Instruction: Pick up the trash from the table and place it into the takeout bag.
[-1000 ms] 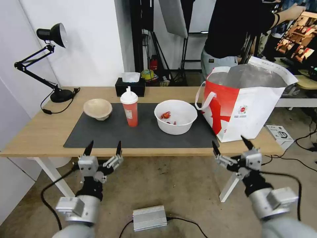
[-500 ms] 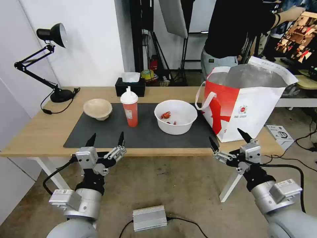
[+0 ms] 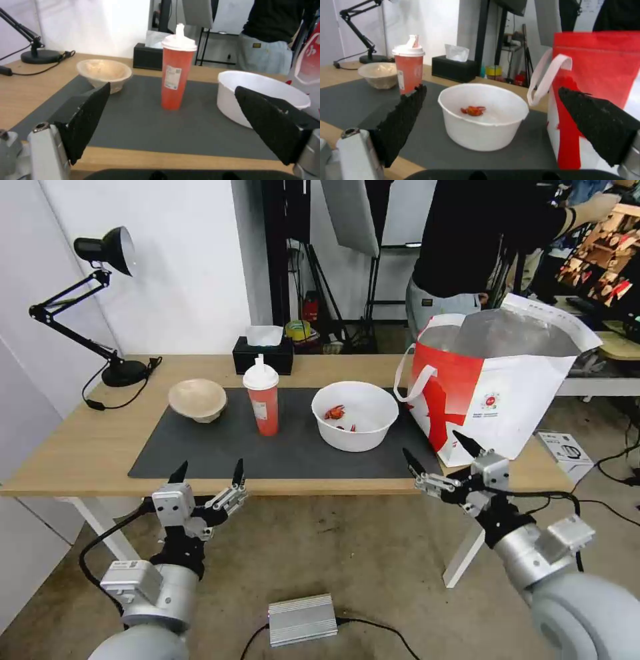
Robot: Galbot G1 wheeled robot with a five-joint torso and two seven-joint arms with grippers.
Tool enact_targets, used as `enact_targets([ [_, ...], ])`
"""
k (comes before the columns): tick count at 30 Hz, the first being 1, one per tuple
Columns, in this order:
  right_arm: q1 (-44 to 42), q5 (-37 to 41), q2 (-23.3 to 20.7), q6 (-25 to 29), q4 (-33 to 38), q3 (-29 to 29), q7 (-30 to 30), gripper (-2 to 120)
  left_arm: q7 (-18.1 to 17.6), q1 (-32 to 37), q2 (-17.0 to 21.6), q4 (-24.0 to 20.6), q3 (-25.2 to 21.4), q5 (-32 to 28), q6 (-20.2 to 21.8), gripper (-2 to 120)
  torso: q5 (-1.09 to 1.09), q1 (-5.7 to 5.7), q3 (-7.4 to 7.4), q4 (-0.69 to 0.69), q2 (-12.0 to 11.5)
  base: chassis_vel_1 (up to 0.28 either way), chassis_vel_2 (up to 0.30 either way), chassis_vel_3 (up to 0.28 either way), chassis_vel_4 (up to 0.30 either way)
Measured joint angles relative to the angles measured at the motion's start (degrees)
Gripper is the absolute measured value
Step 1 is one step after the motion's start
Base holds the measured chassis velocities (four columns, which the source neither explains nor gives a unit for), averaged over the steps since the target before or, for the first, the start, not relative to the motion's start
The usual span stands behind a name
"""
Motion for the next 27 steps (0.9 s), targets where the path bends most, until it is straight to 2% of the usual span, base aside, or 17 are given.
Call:
enact_targets([
  [8,3.9,0.4,-3.3,-0.2,-1.9,-1.2,-1.0,100,0.0,0.3,-0.2,0.0,-0.5,0.1,0.1,100,0.00,0.00,0.00,0.00,0.0,0.000,0.000,0.000,0.000],
  [19,9.8,0.2,-12.6,1.1,-5.7,-4.6,-5.0,100,0.0,1.1,-0.6,0.1,-0.6,0.6,0.1,100,0.00,0.00,0.00,0.00,0.0,0.000,0.000,0.000,0.000],
  [27,13.3,2.8,-16.4,1.0,-8.0,-7.7,-9.3,100,0.0,1.2,-0.7,0.1,-0.7,0.6,-0.1,100,0.00,0.00,0.00,-0.01,0.0,0.000,0.000,0.000,0.000],
])
